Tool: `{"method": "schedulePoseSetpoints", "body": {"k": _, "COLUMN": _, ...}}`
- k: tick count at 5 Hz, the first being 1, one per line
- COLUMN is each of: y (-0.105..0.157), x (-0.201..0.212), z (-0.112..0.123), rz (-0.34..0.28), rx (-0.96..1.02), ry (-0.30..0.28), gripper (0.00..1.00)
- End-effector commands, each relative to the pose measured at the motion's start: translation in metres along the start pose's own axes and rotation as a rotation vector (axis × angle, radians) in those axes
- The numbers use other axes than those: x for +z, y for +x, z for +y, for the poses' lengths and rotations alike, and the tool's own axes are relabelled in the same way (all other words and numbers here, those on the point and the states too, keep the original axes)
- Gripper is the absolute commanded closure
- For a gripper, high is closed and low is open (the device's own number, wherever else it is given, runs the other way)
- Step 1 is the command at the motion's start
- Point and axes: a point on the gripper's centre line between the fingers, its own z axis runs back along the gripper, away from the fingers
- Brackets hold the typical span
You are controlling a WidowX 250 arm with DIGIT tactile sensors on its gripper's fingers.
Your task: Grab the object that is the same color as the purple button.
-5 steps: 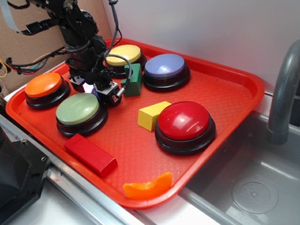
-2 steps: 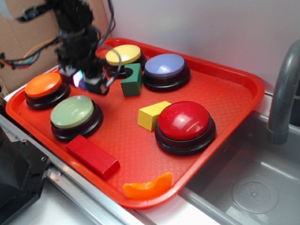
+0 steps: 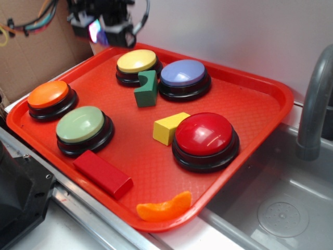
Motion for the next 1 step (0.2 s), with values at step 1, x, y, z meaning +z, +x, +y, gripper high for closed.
{"method": "schedulePoseSetpoints", "body": {"k": 1, "y": 0.0045, "x": 0.0149, "z": -0.0025, "rz": -0.019, "rx": 0.001, "ry": 0.017, "gripper": 1.00}}
